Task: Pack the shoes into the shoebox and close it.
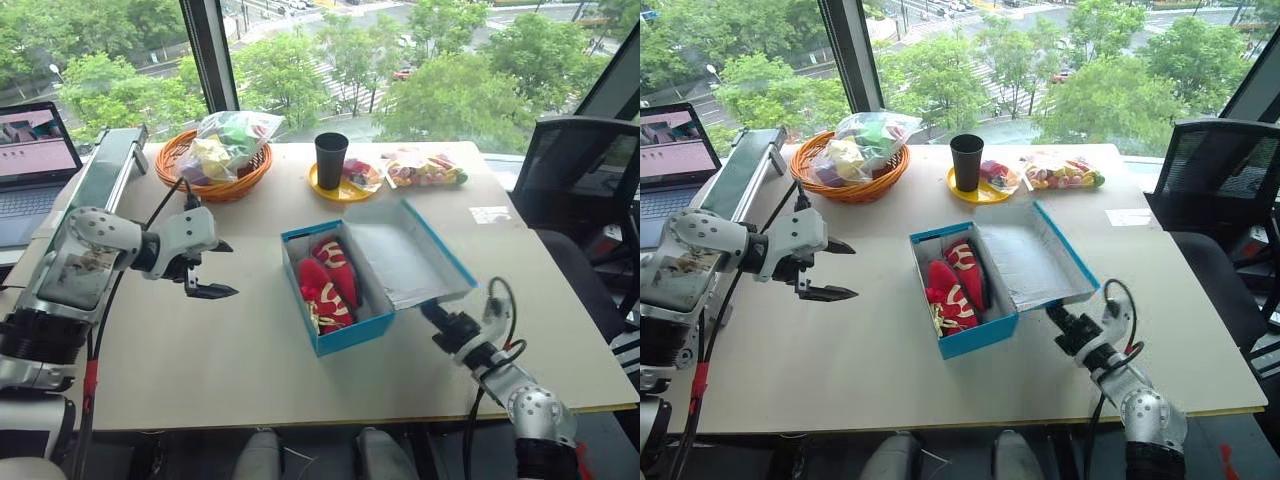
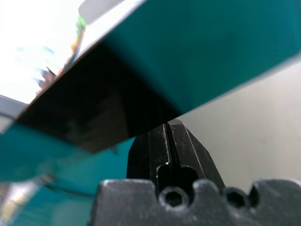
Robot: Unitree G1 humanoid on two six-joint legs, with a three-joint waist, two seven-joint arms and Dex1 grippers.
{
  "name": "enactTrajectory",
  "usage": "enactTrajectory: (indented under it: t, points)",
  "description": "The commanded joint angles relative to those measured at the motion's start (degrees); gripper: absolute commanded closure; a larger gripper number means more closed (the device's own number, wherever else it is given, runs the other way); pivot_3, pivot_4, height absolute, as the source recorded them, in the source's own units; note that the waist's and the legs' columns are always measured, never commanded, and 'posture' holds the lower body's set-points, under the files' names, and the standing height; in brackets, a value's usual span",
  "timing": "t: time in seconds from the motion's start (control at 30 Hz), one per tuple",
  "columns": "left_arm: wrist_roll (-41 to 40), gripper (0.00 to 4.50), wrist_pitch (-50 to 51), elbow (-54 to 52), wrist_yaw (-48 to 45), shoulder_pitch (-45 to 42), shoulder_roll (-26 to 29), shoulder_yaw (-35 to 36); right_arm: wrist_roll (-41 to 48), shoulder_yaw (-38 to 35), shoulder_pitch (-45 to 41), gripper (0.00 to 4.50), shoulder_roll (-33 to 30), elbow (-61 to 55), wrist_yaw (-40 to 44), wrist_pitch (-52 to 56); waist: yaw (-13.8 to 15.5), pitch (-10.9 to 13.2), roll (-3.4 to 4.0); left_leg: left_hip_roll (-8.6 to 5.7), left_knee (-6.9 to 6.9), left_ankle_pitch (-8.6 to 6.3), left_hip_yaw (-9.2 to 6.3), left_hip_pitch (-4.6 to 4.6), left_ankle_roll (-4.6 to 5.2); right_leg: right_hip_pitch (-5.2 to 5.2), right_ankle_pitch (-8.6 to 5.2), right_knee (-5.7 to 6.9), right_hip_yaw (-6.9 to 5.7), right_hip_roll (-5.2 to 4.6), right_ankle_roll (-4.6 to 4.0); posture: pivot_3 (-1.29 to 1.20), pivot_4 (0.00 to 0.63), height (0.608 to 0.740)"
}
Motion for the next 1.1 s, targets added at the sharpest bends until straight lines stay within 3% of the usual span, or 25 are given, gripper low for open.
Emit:
enactTrajectory:
  t: [0.03, 0.2, 0.37, 0.6, 0.7, 0.87, 0.97, 1.1]
  points:
    - [0.18, 0.0, -0.74, -0.62, 0.32, -0.14, 1.7, 1.75, 10.18, -1.52, -1.2, 4.47, -0.33, -10.42, 1.21, 3.38, -0.12, 0.02, 0.03, 0.0, -0.02, 0.0, 0.0, 0.0, 0.0, -0.01, 0.0, 0.0, 0.0, 0.0, 0.0, 0.0, 0.15, 0.74]
    - [0.05, 0.0, -0.69, -0.91, 0.74, 0.05, 2.06, 2.05, 15.7, 4.44, 0.35, 4.47, -4.64, -17.89, 2.43, 11.51, -0.1, 0.03, 0.04, 0.01, -0.03, 0.0, 0.0, 0.01, 0.0, -0.02, -0.03, 0.02, 0.0, 0.01, 0.05, 0.0, 0.15, 0.74]
    - [-0.42, 0.0, -0.3, -1.64, 1.23, 0.48, 2.34, 2.48, 14.18, 10.88, -0.34, 4.47, -7.76, -18.17, 1.26, 16.07, -0.01, 0.02, 0.04, 0.0, -0.02, 0.0, -0.01, 0.01, 0.0, -0.02, -0.05, 0.01, 0.0, 0.0, 0.07, 0.0, 0.15, 0.74]
    - [-1.1, 0.0, -0.04, -3.95, 1.38, 3.47, 2.94, 3.38, 2.21, 17.89, -13.28, 4.47, -13.58, -15.2, -0.42, 16.64, -0.15, 0.04, 0.06, 0.0, 0.0, 0.0, 0.03, 0.0, 0.0, -0.08, -0.05, 0.02, 0.05, 0.01, 0.07, 0.0, 0.15, 0.74]
    - [-1.32, 0.0, 0.6, -4.75, 2.87, 4.4, 2.05, 3.77, -4.88, 22.94, -23.72, 4.47, -15.69, -10.76, 1.81, 16.12, -0.14, 0.04, 0.06, 0.0, -0.01, 0.0, 0.02, -0.04, 0.0, -0.13, -0.05, 0.02, 0.04, 0.03, 0.07, 0.0, 0.15, 0.74]
    - [-1.89, 0.0, 2.05, -7.19, 4.72, 6.42, 1.15, 4.33, -18.16, 34.57, -32.11, 4.47, -13.84, -1.33, 8.92, 11.0, -0.07, 0.04, 0.05, 0.02, -0.03, -0.04, 0.03, -0.04, 0.08, -0.16, -0.03, 0.02, 0.05, 0.06, 0.03, 0.0, 0.15, 0.74]
    - [-2.79, 0.0, 3.38, -9.64, 6.43, 9.47, 1.47, 6.13, -28.21, 42.83, -35.72, 4.47, -8.52, 10.57, 12.43, 3.76, -0.11, 0.04, 0.05, -0.02, 0.0, -0.07, 0.03, -0.11, 0.11, -0.2, 0.02, 0.0, 0.05, 0.03, -0.05, 0.0, 0.15, 0.74]
    - [-3.94, 0.0, 5.52, -13.46, 8.21, 13.35, 1.94, 8.03, -37.48, 47.16, -37.57, 4.47, -3.79, 22.74, 15.63, -5.26, -0.7, -0.01, -0.03, -0.01, 0.06, -0.07, 0.02, -0.26, 0.11, -0.37, 0.15, 0.09, 0.06, 0.04, -0.27, 0.0, 0.15, 0.74]
